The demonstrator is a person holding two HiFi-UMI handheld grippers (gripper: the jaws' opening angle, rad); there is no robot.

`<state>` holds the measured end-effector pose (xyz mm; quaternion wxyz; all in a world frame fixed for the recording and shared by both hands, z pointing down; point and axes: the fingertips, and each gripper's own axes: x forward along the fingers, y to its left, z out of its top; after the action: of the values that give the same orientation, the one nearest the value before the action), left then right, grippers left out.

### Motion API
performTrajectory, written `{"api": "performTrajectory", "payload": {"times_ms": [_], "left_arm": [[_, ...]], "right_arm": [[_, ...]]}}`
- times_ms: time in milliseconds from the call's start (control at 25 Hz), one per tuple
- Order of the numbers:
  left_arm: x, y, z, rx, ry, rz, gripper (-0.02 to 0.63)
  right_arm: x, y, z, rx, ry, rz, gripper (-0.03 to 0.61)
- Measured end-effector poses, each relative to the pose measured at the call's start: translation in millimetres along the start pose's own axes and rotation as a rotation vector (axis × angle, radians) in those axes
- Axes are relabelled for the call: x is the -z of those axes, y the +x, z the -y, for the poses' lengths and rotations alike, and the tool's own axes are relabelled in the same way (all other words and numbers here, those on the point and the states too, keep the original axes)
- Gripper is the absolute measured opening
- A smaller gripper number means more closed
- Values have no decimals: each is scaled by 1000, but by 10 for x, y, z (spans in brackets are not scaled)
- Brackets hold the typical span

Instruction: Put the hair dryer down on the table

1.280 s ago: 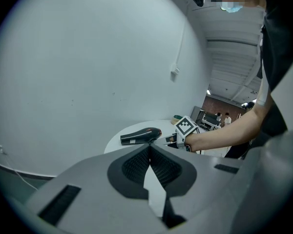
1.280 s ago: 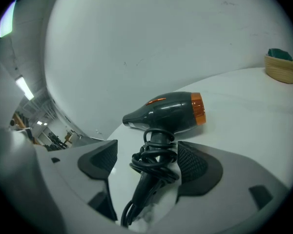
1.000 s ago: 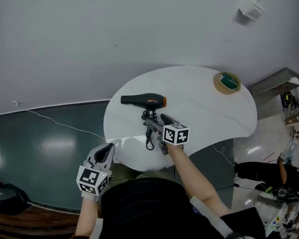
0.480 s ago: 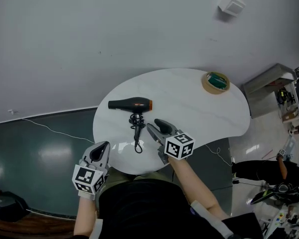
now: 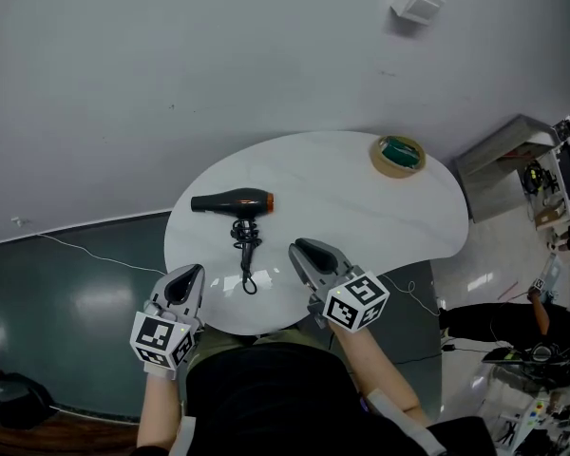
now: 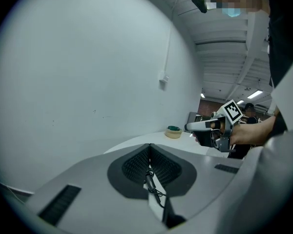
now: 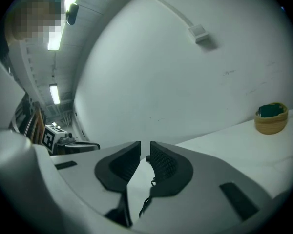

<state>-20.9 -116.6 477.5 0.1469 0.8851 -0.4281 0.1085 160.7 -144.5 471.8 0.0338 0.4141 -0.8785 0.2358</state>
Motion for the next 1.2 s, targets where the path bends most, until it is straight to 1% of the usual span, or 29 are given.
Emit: {"api": "performTrajectory", "payload": {"times_ms": [200, 360, 600, 840, 1200], "left_arm": [[-115, 16, 92, 7, 14, 37, 2], [-198, -2, 165, 5, 26, 55, 2], [-240, -58, 267, 7, 63, 71, 2], [-277, -114, 354, -5, 73, 68, 0], [-236, -170, 427, -18, 79, 63, 2]], "right_arm": [[-114, -227, -65, 3, -37, 32, 66], [-131, -367, -102, 7, -67, 47, 66], [-167, -509, -195, 3, -82, 58, 66], [-108, -570, -227, 15, -134, 54, 67], [58, -588, -199, 24, -117, 23, 66]]}}
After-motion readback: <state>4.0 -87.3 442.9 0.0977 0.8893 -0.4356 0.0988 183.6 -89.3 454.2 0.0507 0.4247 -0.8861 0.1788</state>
